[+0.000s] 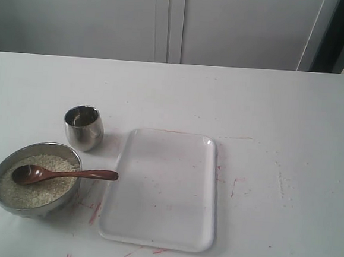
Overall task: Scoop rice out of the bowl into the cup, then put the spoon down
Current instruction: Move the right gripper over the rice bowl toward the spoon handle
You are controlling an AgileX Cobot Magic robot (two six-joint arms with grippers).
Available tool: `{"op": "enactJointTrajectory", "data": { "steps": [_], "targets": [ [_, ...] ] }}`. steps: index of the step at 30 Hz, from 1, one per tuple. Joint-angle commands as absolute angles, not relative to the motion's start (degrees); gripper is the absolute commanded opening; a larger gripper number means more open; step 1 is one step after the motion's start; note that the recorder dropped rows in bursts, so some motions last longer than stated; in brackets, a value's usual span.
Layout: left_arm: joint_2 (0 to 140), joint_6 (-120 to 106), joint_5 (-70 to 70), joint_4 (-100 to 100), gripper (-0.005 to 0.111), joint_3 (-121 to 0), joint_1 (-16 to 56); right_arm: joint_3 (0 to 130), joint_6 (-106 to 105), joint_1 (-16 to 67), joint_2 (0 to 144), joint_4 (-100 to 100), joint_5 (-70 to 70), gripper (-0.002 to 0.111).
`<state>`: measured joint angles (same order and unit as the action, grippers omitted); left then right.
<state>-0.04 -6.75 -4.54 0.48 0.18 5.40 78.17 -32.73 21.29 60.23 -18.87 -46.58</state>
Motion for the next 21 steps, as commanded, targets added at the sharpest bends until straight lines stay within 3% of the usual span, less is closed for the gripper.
{"op": "enactJointTrajectory", "data": {
  "steps": [1,9,21],
  "targets": [
    [0.0,-6.5,-4.3,0.0,0.014,0.0,5.3,78.5,-35.9,22.4,66.1,-23.4,-53.9,0.000],
    [0.0,-6.5,-4.3,0.0,0.014,0.0,5.3,78.5,-44.3,27.3,75.4,-30.2,-60.4,0.000],
    [0.0,-6.5,-4.3,0.0,0.014,0.0,5.3,78.5,-53.9,36.9,84.3,-31.4,-58.1,0.000]
  ]
}}
